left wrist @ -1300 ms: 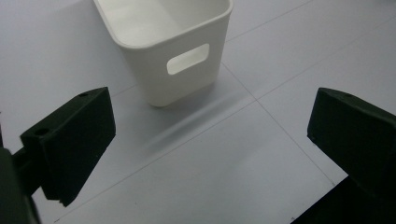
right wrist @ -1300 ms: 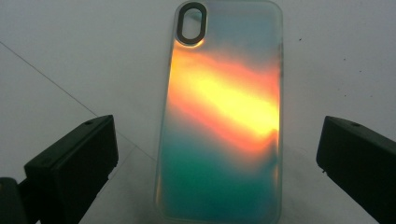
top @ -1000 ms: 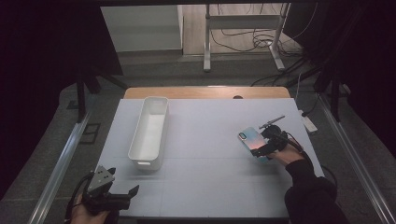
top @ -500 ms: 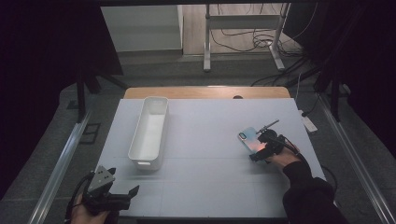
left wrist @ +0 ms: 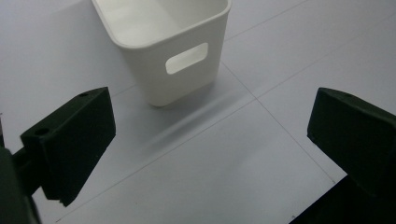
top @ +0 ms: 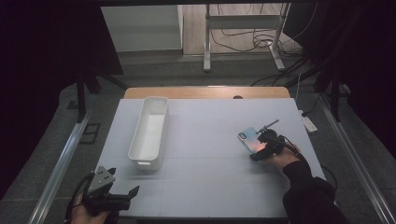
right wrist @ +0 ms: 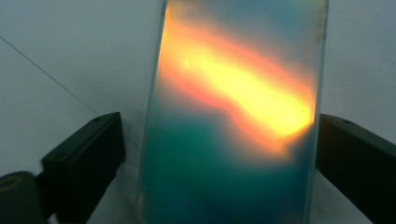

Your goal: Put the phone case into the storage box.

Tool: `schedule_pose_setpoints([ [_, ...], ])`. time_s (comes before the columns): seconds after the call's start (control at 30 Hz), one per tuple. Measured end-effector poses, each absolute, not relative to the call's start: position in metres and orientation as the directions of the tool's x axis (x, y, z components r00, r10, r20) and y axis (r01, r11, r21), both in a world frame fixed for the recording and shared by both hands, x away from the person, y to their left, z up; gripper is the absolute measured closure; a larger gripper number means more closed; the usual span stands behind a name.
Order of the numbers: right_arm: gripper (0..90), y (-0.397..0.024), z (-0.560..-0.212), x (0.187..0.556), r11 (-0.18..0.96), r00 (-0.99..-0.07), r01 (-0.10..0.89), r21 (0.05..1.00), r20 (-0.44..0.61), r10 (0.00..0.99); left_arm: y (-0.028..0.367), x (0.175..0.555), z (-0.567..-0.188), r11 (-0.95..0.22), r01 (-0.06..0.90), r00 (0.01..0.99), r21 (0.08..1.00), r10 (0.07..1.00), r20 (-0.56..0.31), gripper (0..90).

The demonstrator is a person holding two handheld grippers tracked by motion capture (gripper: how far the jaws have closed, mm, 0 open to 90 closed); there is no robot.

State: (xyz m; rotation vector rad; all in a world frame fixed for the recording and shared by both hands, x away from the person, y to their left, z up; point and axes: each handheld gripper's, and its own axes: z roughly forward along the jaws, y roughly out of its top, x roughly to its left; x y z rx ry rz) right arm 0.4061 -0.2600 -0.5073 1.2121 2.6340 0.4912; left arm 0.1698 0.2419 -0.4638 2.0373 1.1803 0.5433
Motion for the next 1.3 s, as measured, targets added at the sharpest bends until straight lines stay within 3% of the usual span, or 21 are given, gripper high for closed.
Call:
schedule_pose_setpoints([
  [0.07, 14.5, -0.262, -0.504, 0.406, 0.603, -0.639, 0.701, 0.38, -0.039, 0.768, 0.242, 0.17, -0.464, -0.333, 0.57, 0.495, 0.751, 0.869, 0.009, 1.5],
  [0.2, 16.4, -0.261, -0.503, 0.406, 0.603, -0.636, 0.707, 0.37, -0.041, 0.77, 0.241, 0.17, -0.464, -0.339, 0.568, 0.497, 0.75, 0.867, 0.015, 1.4],
  [0.6, 16.7, -0.263, -0.502, 0.404, 0.583, -0.623, 0.719, 0.379, -0.02, 0.782, 0.244, 0.169, -0.463, -0.327, 0.561, 0.512, 0.76, 0.859, -0.009, 2.2],
  [1.07, 16.7, -0.265, -0.49, 0.395, 0.555, -0.632, 0.687, 0.468, 0.01, 0.775, 0.239, 0.169, -0.463, -0.359, 0.553, 0.518, 0.752, 0.855, 0.027, 0.8],
  [1.3, 16.8, -0.265, -0.483, 0.391, 0.546, -0.643, 0.666, 0.508, 0.02, 0.765, 0.245, 0.17, -0.463, -0.32, 0.561, 0.52, 0.763, 0.854, -0.024, 0.0],
])
